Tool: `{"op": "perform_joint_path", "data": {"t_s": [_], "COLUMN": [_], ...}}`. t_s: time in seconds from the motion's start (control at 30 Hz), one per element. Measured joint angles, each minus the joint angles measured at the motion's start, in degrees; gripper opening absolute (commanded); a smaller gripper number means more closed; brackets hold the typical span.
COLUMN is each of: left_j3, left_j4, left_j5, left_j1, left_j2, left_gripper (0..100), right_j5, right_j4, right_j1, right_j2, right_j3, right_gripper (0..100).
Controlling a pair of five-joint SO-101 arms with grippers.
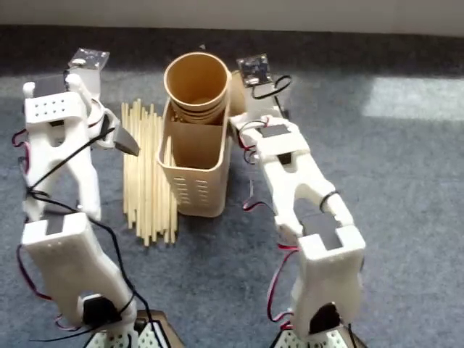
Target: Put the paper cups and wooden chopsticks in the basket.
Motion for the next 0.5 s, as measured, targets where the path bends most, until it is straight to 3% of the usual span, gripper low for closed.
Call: {"op": "perform_joint_path", "data": {"t_s": [0.23, 0.4, 0.5], "left_j3": [0.0, 0.0, 0.0], "left_j4": [0.0, 0.0, 0.0], "left_j5": [0.0, -1.14, -1.23], "left_j1": [-2.29, -2.2, -2.29], "left_j2": [0.0, 0.0, 0.0], "left_gripper": [35, 35, 35], "right_j5": [1.85, -0.26, -1.67], "right_j4": [16.09, 19.52, 19.69], "right_j1": [0.26, 6.86, 11.34], "right_j2": [0.09, -3.6, -6.33], "right_j3": [-0.53, -0.62, -0.62], "right_gripper": [35.2, 26.5, 27.6]}}
